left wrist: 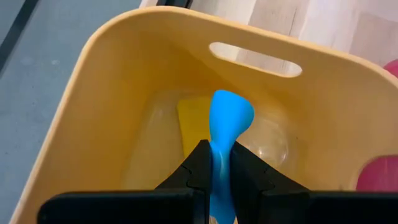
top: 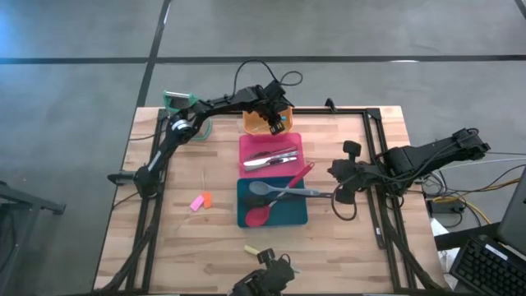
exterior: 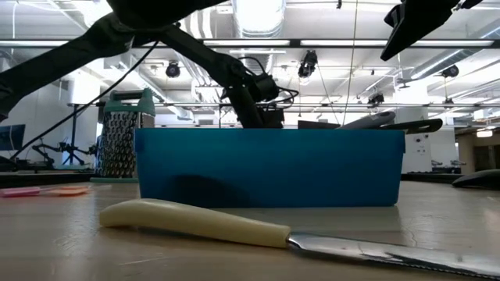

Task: Pick & Place Kitchen Items
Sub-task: Put the blue spatula into the yellow bin, then put the yellow knife into the red bin

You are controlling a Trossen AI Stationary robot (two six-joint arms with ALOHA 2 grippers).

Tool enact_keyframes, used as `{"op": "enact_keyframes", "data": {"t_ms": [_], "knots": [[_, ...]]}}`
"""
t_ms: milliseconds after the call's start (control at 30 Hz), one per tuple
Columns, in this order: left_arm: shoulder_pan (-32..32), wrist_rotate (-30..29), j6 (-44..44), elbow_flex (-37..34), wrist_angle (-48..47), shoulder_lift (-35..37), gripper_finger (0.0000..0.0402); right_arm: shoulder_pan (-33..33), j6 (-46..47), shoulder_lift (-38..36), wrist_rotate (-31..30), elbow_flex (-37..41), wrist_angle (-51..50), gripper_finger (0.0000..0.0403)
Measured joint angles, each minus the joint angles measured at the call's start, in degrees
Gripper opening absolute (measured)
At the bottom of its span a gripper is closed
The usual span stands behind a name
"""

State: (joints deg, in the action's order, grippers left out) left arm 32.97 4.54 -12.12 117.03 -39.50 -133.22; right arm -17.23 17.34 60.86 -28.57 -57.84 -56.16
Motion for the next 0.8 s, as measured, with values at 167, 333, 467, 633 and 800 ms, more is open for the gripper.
{"op": "enact_keyframes", "data": {"t_ms": [167,333,467,633,800], "knots": [[0.0,0.0,0.5,0.0,-0.1,0.0,0.0045,0.0,0.2,0.0,0.0,0.0,0.0,0.0008],[0.0,0.0,0.4,0.0,-0.2,0.0,0.0115,0.0,0.2,0.0,0.0,0.0,0.0,0.0008],[0.0,0.0,0.3,0.3,-0.3,0.0,0.0155,0.0,0.2,0.0,0.0,0.0,0.0,0.0008],[0.0,0.1,0.5,2.4,-2.7,0.6,0.0173,0.0,0.2,0.0,0.0,0.0,0.0,0.0008],[-0.2,0.1,1.2,8.1,-12.2,1.7,0.0175,0.0,0.2,0.0,0.0,0.0,-0.1,0.0008]]}}
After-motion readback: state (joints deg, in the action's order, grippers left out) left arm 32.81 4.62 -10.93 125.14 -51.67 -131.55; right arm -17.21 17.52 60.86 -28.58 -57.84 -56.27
